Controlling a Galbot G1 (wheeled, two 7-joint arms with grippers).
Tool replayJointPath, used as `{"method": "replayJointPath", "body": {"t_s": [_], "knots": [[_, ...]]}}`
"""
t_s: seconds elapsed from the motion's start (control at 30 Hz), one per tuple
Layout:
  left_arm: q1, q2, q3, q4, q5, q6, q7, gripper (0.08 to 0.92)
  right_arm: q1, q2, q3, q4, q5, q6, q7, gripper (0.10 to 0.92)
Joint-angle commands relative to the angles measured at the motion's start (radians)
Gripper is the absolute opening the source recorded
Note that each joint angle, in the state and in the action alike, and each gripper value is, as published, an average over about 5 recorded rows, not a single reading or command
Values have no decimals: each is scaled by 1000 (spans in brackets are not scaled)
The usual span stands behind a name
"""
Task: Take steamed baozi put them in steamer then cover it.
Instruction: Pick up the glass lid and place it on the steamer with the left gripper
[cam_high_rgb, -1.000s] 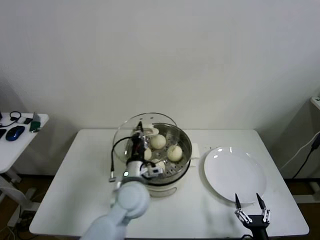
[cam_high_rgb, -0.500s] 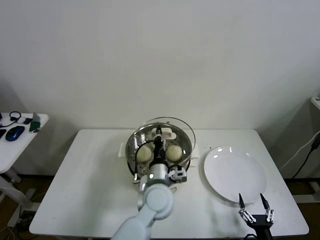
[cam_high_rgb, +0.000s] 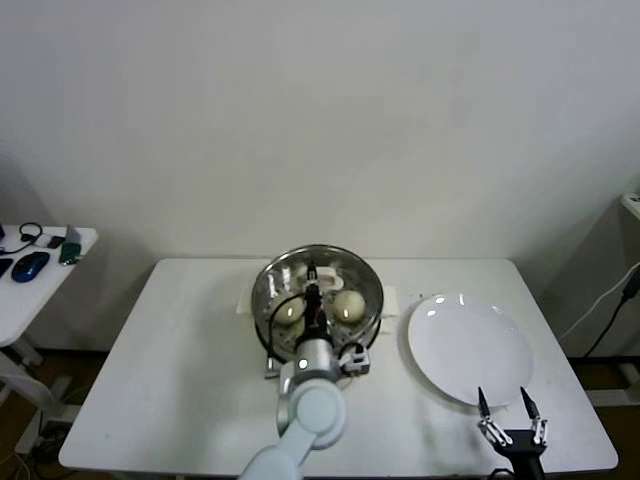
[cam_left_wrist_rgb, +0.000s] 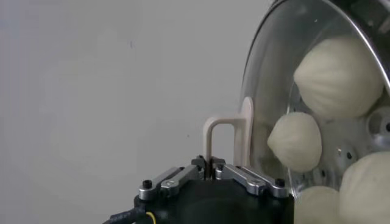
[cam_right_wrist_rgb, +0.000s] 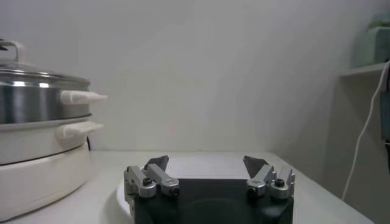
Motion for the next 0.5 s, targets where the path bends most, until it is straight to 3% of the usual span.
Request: {"method": "replayJointPath", "body": {"t_s": [0.03,0.5], "knots": [[23,-16,-20,21,33,-3,-13,146,-1,-2,-1,-1,3,3,-2,823],[8,-12,-12,12,-7,1,-11,146,0,1,-3,-8,-1,2,-17,823]]}}
